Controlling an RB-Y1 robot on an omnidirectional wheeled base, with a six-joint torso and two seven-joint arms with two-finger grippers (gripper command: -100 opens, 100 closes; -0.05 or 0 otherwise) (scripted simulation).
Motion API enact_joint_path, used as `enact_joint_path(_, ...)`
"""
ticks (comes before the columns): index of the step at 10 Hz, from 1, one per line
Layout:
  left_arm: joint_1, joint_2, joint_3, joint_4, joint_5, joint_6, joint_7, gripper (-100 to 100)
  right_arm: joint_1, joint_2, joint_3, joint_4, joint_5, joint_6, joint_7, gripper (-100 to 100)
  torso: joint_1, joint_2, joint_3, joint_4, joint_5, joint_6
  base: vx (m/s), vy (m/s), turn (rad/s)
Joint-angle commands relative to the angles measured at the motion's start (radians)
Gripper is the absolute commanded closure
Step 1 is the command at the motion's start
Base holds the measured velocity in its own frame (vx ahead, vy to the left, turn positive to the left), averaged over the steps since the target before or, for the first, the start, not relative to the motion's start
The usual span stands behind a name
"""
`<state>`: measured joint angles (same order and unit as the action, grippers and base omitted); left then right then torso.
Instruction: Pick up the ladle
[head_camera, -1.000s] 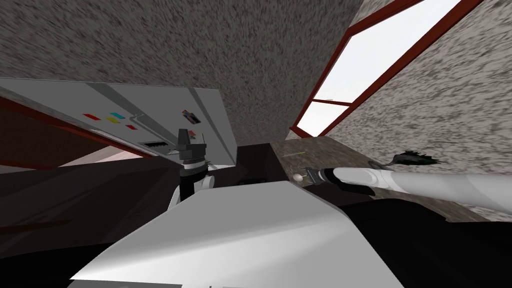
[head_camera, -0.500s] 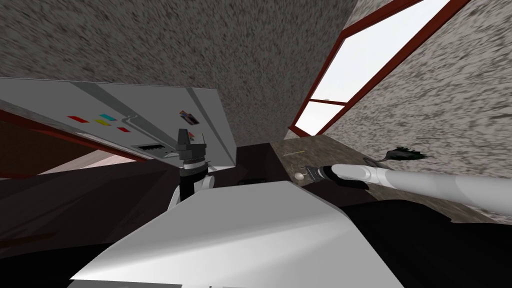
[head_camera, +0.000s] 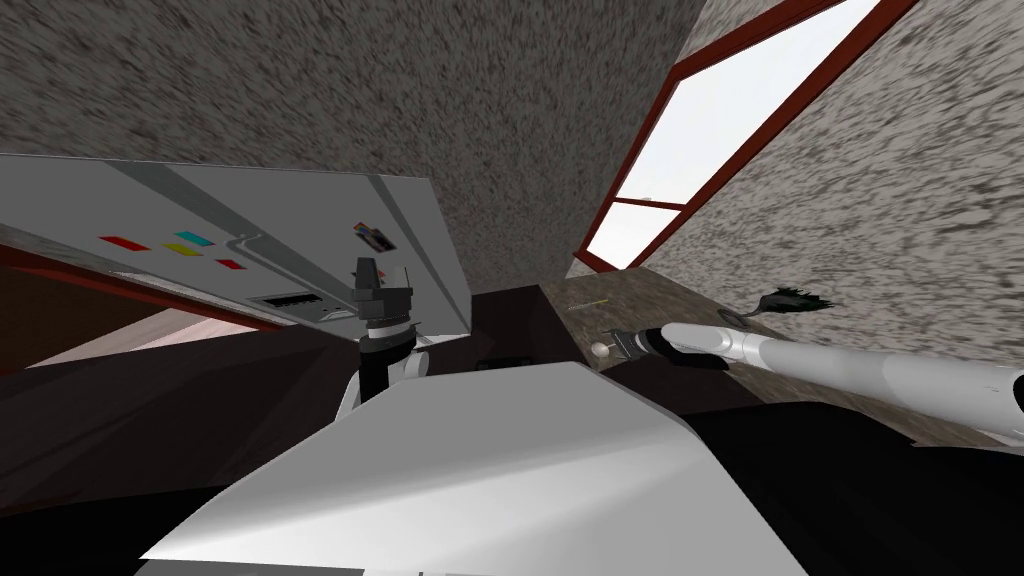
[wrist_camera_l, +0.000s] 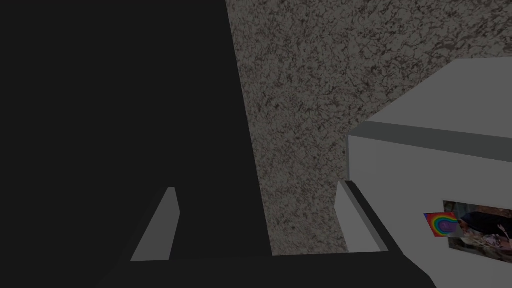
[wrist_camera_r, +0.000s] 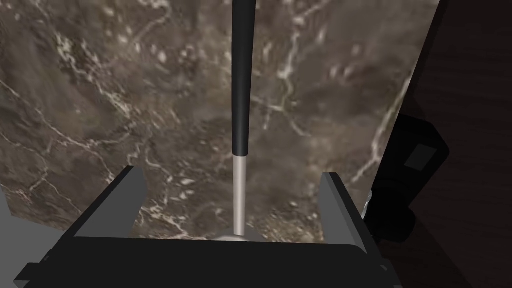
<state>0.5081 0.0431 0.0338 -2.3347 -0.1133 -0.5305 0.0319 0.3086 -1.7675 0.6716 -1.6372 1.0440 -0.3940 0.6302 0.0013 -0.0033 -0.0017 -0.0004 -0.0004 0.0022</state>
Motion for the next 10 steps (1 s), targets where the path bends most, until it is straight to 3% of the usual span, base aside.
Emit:
enact_joint_path(1, 0.000, 0.000, 0.000, 0.000, 0.000, 0.000, 0.000, 0, -0.023, 0.040, -0.016, 0.050, -0.021, -0.050, 0.050, -100, 0.000, 0.000, 0.000, 0.000, 0.000, 0.000, 0.011, 0.063, -0.122)
enact_joint_path(3, 0.000, 0.000, 0.000, 0.000, 0.000, 0.000, 0.000, 0, -0.020, 0.034, -0.017, 0.052, -0.022, -0.051, 0.054, -100, 0.001, 0.000, 0.000, 0.000, 0.000, 0.000, 0.006, 0.037, -0.025)
enact_joint_path(4, 0.000, 0.000, 0.000, 0.000, 0.000, 0.000, 0.000, 0, -0.020, 0.035, -0.017, 0.053, -0.023, -0.054, 0.057, 100, 0.000, 0.000, 0.000, 0.000, -0.001, 0.000, 0.000, 0.000, 0.000)
enact_joint_path(8, 0.000, 0.000, 0.000, 0.000, 0.000, 0.000, 0.000, 0, -0.020, 0.034, -0.017, 0.053, -0.023, -0.054, 0.057, 100, -0.002, 0.000, 0.000, 0.000, -0.002, -0.001, 0.000, 0.000, 0.000)
enact_joint_path(9, 0.000, 0.000, 0.000, 0.000, 0.000, 0.000, 0.000, 0, -0.020, 0.034, -0.017, 0.053, -0.023, -0.054, 0.057, 0, -0.002, 0.000, 0.000, 0.000, -0.002, -0.001, 0.000, 0.000, 0.000)
enact_joint_path(10, 0.000, 0.000, 0.000, 0.000, 0.000, 0.000, 0.000, 0, -0.007, 0.012, -0.005, 0.018, -0.007, -0.021, 0.021, 100, -0.002, 0.000, 0.000, 0.000, -0.002, -0.001, -0.007, -0.033, 0.084)
